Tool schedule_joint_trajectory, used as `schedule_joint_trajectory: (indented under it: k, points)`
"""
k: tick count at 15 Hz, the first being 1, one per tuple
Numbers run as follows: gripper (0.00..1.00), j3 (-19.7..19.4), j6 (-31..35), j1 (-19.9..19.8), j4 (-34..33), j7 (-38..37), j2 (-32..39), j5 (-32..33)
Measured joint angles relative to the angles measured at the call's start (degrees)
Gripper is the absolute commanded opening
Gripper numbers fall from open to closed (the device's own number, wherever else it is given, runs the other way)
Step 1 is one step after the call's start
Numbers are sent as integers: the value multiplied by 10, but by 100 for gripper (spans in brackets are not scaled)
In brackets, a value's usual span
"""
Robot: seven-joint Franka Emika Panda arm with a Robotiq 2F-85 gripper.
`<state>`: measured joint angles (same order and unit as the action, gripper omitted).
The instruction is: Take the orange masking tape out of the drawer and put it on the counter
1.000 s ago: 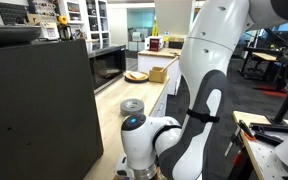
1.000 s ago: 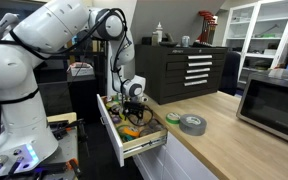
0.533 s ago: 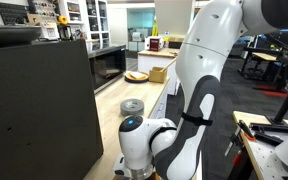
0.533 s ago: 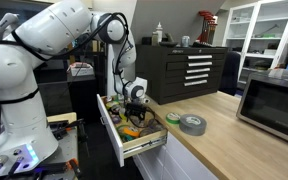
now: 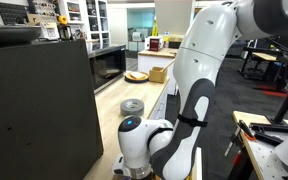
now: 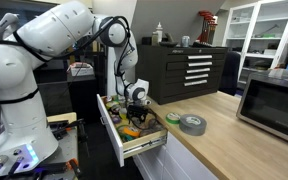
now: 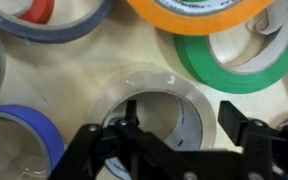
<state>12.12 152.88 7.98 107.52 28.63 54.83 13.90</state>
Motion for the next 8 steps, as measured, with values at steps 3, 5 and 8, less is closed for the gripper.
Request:
schedule_joint_trajectory:
  k: [3, 5, 8]
  points:
    - [34, 1, 0, -7, 0, 9, 2, 1]
    - [20, 1, 0, -10, 0, 12, 2, 1]
    - [4, 2, 0, -13, 0, 17, 2, 1]
